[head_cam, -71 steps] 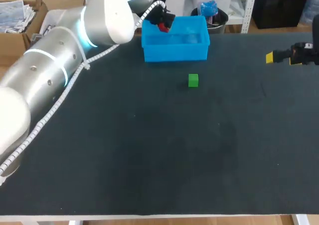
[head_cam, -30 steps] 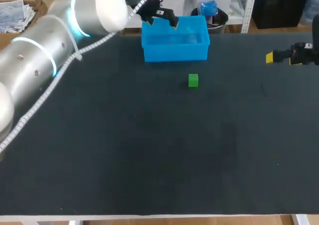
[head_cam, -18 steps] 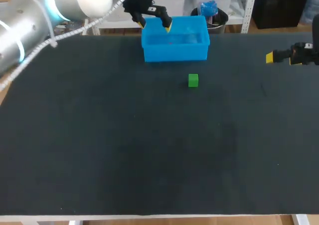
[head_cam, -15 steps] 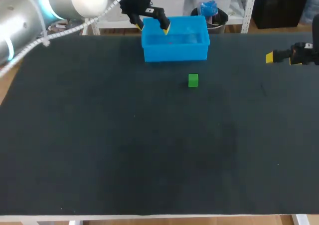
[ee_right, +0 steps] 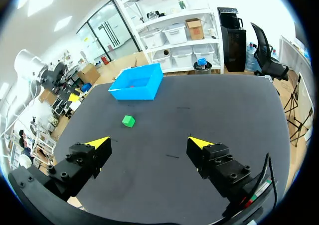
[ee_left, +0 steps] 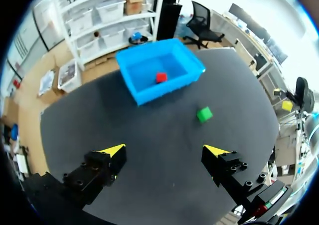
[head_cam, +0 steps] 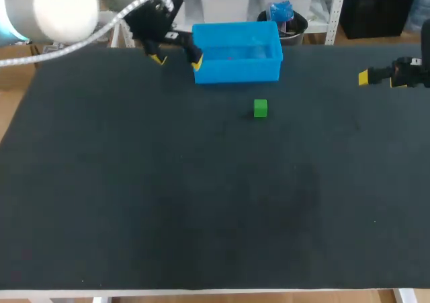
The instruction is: Use the left arm to pick the red cube and place it into the blue plastic box first, then use the right arm to grasp the green cube and put it into the same blue plastic box after the first action is fully finished.
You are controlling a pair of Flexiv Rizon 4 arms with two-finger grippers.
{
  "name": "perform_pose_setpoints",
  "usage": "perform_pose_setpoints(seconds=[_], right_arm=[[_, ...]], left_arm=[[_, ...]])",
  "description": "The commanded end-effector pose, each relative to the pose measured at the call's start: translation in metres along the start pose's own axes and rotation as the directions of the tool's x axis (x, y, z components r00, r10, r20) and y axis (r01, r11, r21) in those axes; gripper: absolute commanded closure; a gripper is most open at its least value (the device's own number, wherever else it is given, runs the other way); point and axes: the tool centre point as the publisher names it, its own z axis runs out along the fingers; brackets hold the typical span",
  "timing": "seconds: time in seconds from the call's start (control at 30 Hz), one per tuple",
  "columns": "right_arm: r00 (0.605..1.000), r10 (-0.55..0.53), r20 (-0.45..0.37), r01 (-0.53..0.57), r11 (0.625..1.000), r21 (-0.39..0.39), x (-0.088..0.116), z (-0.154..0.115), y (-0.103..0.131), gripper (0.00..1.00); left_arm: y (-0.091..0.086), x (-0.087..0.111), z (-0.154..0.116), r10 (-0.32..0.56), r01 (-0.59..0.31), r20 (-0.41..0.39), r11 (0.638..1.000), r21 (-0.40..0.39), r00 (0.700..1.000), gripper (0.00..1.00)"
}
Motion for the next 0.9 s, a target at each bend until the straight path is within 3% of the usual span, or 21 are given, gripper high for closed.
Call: perform_pose_setpoints(seconds=[0.03,0.7,0.9], right_arm=[[1.0,0.0,0.0,0.0,1.0,0.002,0.0,0.0,0.0,0.0],[1.0,0.0,0.0,0.0,1.0,0.002,0.0,0.0,0.0,0.0],[1.0,-0.002,-0.019,0.002,1.0,0.004,0.0,0.003,0.002,0.0]], left_arm=[[0.003,0.08,-0.008,0.005,-0.007,0.447,1.0,0.003,0.895,0.0],[-0.003,0.071,-0.011,0.053,-0.086,0.406,0.994,0.064,0.912,0.0],[-0.004,0.071,-0.012,0.063,-0.084,0.38,0.996,0.039,0.923,0.0]])
